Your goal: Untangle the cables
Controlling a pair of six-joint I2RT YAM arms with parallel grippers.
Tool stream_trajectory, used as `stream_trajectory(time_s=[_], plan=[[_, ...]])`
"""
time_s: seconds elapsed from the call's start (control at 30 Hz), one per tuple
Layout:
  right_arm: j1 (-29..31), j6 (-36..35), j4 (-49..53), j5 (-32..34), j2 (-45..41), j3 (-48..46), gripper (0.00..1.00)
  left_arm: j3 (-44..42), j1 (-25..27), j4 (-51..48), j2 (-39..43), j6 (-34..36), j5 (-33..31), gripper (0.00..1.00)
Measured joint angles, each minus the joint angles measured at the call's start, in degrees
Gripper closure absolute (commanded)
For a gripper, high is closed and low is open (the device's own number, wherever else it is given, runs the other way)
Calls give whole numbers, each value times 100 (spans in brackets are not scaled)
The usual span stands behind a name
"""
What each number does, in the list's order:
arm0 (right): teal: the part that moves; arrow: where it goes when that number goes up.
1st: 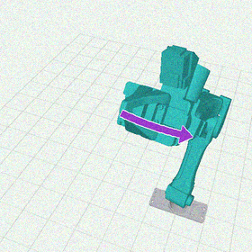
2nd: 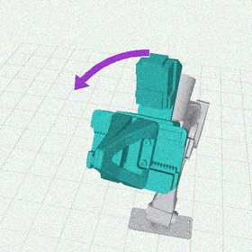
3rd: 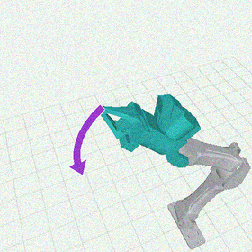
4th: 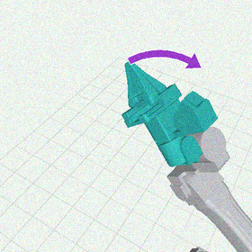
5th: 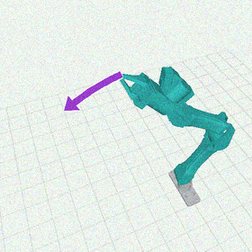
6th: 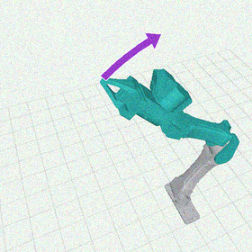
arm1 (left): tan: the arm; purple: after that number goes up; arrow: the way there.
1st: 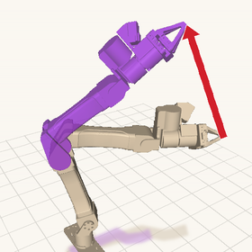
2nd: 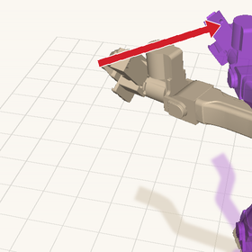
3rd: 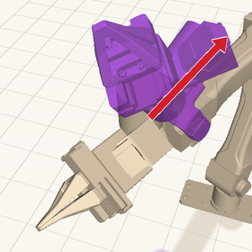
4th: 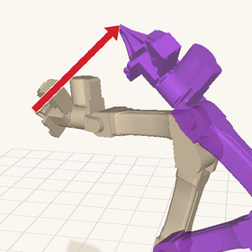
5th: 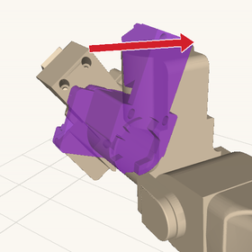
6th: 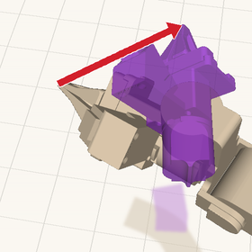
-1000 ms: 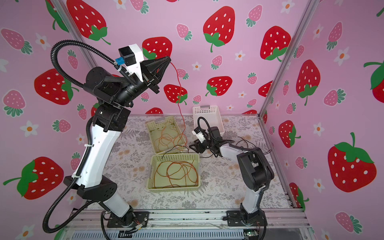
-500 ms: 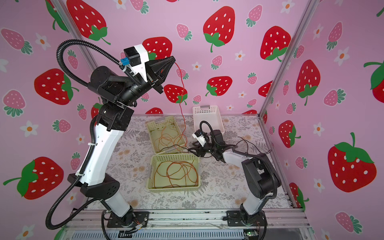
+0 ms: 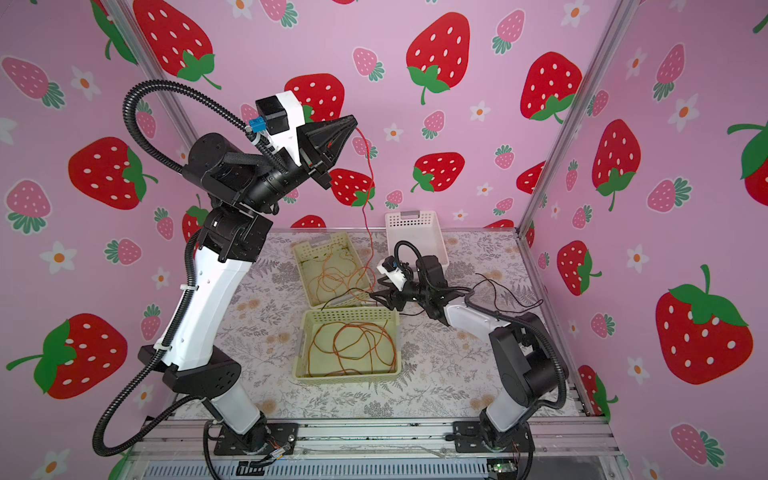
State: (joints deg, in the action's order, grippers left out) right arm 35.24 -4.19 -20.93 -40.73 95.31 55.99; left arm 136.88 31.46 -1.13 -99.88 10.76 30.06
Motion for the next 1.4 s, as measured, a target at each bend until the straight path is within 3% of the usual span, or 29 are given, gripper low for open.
stream_trajectory(time_s=[0.07, 0.13, 0.17, 0.33, 0.63, 0.93, 1.17, 1.33, 1.4], plan=[[52, 39, -17, -33, 216, 175, 63, 0, 4, -7, -42, 0, -2, 100], [72, 85, -46, 20, 396, 317, 93, 0, 7, -11, -70, 7, -4, 100], [74, 125, -46, 85, 439, 358, 100, -2, 4, -24, -74, 20, -7, 100], [-247, 514, -107, 758, 310, 155, 100, -2, -26, -94, -48, 177, -136, 100], [-2081, 879, 1115, 1991, -57, -586, 100, -22, -382, -138, 20, 190, -321, 100], [-2621, 852, 2400, 3274, 142, -695, 100, -22, -538, -127, -22, 33, -372, 100], [-3115, 758, 2529, 4122, 461, -426, 99, -22, -579, -129, -105, -31, -380, 100], [-3248, 474, 2544, 4197, 433, -393, 54, -22, -599, -83, -107, -105, -387, 100], [-3169, 376, 2531, 4085, 197, -531, 49, -22, -597, -50, -105, -160, -365, 100]])
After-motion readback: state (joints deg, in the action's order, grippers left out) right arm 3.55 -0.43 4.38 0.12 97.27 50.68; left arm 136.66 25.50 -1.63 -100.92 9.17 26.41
